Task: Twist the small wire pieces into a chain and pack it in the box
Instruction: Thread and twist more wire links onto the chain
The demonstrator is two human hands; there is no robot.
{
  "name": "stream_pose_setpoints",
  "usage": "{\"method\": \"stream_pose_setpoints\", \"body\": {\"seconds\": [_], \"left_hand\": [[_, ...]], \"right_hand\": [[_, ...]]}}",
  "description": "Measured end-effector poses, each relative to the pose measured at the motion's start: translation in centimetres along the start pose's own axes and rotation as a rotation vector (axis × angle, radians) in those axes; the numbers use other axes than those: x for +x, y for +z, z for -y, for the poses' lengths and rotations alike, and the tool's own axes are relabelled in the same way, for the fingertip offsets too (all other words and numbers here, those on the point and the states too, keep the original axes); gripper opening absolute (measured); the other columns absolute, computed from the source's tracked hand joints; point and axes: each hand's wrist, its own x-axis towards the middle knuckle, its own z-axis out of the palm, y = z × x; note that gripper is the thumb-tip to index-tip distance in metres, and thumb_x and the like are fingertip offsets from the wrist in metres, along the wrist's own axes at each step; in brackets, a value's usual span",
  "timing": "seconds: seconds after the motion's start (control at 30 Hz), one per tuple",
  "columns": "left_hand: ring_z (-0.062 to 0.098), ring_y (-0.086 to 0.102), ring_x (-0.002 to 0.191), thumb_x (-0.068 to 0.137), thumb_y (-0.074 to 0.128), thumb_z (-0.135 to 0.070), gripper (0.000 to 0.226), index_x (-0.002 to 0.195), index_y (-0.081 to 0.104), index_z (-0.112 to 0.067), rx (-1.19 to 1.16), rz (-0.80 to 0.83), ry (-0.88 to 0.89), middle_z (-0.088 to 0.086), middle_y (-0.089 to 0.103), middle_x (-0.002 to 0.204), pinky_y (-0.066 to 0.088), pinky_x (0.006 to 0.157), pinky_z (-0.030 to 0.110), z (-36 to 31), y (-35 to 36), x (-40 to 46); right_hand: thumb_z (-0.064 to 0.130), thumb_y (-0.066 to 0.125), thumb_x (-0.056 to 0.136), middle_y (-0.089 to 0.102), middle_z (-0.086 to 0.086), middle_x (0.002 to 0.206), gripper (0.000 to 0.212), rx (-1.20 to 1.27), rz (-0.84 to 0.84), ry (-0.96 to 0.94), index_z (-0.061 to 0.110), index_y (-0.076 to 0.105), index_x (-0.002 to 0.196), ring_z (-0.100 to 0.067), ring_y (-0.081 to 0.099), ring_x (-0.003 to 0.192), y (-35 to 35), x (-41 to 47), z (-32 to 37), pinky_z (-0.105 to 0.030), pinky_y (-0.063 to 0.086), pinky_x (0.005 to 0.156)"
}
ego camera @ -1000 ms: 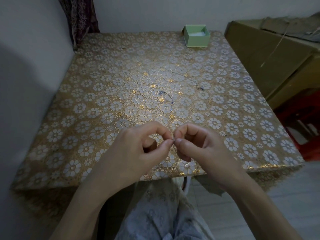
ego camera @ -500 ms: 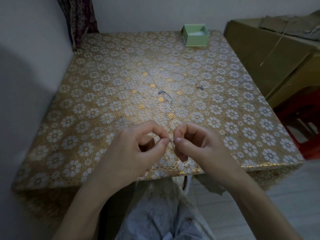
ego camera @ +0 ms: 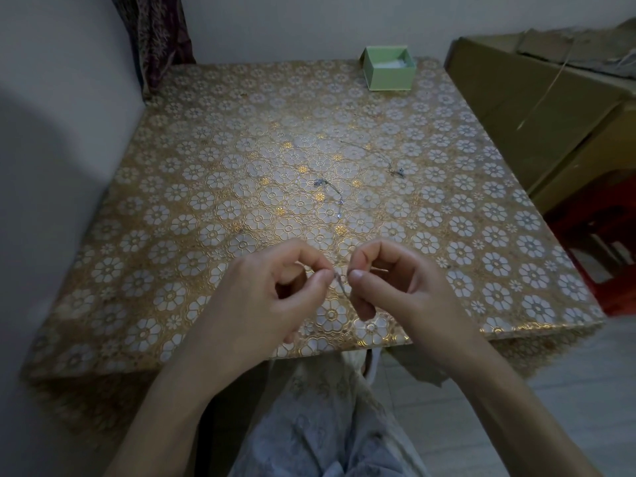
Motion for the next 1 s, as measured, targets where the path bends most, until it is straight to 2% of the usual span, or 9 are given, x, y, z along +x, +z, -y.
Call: {"method": "stream_pose_setpoints", "body": {"seconds": [0.07, 0.17, 0.27, 0.4, 0.47, 0.57, 0.73, 0.83, 1.0], "left_hand": [[0.005, 0.046, 0.031, 0.086, 0.058, -0.023, 0.008, 0.079, 0.062, -0.024, 0.017, -0.003, -0.002, -0.001, 0.053, 0.041, 0.037, 0.042, 0.011, -0.10, 0.02, 0.01], [0.005, 0.047, 0.031, 0.089, 0.058, -0.027, 0.010, 0.080, 0.062, -0.025, 0.025, -0.008, 0.004, -0.001, 0.055, 0.041, 0.039, 0.043, 0.014, -0.10, 0.00, 0.02], [0.006, 0.048, 0.032, 0.089, 0.057, -0.028, 0.009, 0.082, 0.062, -0.025, 0.034, -0.003, -0.001, -0.001, 0.055, 0.042, 0.042, 0.044, 0.016, -0.10, -0.12, -0.03], [0.006, 0.050, 0.033, 0.081, 0.050, -0.040, 0.019, 0.083, 0.063, -0.026, 0.035, 0.020, -0.006, -0.004, 0.055, 0.042, 0.041, 0.043, 0.015, -0.30, -0.30, -0.08], [0.006, 0.050, 0.034, 0.081, 0.048, -0.040, 0.020, 0.084, 0.063, -0.026, 0.058, 0.024, 0.000, -0.005, 0.055, 0.043, 0.041, 0.043, 0.014, -0.28, -0.29, -0.10], [0.005, 0.048, 0.033, 0.082, 0.048, -0.039, 0.021, 0.085, 0.063, -0.024, 0.040, 0.024, -0.009, -0.005, 0.055, 0.042, 0.040, 0.043, 0.014, -0.17, -0.17, -0.09], [0.006, 0.046, 0.033, 0.087, 0.053, -0.040, 0.020, 0.083, 0.063, -0.024, -0.075, 0.022, -0.044, -0.001, 0.053, 0.040, 0.040, 0.042, 0.020, 0.15, 0.07, 0.03], [0.008, 0.045, 0.033, 0.080, 0.051, -0.040, 0.021, 0.082, 0.063, -0.022, -0.121, 0.015, -0.074, 0.001, 0.051, 0.039, 0.040, 0.043, 0.020, 0.25, 0.10, 0.04], [0.009, 0.044, 0.033, 0.078, 0.051, -0.041, 0.025, 0.083, 0.064, -0.021, -0.141, 0.014, -0.092, 0.001, 0.051, 0.038, 0.039, 0.042, 0.020, 0.12, 0.09, 0.05]], "right_hand": [[0.011, 0.060, 0.080, 0.053, 0.002, 0.060, 0.008, -0.072, -0.006, -0.026, 0.007, 0.057, 0.074, -0.011, 0.051, 0.054, 0.22, 0.03, 0.03, -0.022, 0.043, 0.052], [0.018, 0.064, 0.079, 0.053, 0.005, 0.060, 0.009, -0.144, -0.031, -0.041, 0.016, 0.059, 0.071, -0.015, 0.048, 0.054, 0.60, 0.12, -0.03, -0.033, 0.040, 0.052], [0.019, 0.064, 0.078, 0.053, 0.004, 0.061, 0.009, -0.181, -0.047, -0.051, 0.018, 0.058, 0.071, -0.017, 0.048, 0.055, 0.70, 0.10, 0.03, -0.037, 0.040, 0.052], [0.023, 0.067, 0.078, 0.054, 0.004, 0.062, 0.011, -0.201, -0.046, -0.074, 0.018, 0.059, 0.073, -0.017, 0.048, 0.055, 0.67, 0.07, 0.01, -0.040, 0.041, 0.051], [0.031, 0.065, 0.076, 0.054, 0.004, 0.064, 0.013, -0.207, -0.040, -0.086, 0.019, 0.060, 0.074, -0.019, 0.049, 0.056, 0.63, 0.06, -0.05, -0.040, 0.042, 0.052], [0.032, 0.062, 0.076, 0.055, 0.003, 0.066, 0.011, -0.201, -0.050, -0.095, 0.021, 0.060, 0.075, -0.022, 0.050, 0.058, 0.50, 0.10, -0.16, -0.042, 0.044, 0.053], [0.019, 0.066, 0.078, 0.054, -0.002, 0.063, 0.006, -0.187, -0.065, -0.104, 0.021, 0.061, 0.075, -0.020, 0.049, 0.056, 0.58, 0.07, -0.27, -0.041, 0.043, 0.052], [0.013, 0.064, 0.079, 0.054, -0.005, 0.065, 0.010, -0.201, -0.061, -0.122, 0.021, 0.062, 0.074, -0.023, 0.049, 0.056, 0.63, 0.06, -0.25, -0.039, 0.042, 0.052], [0.025, 0.063, 0.079, 0.056, 0.001, 0.068, 0.004, -0.282, -0.076, -0.165, 0.024, 0.061, 0.075, -0.014, 0.049, 0.057, 0.69, 0.05, -0.30, -0.024, 0.041, 0.052]]}}
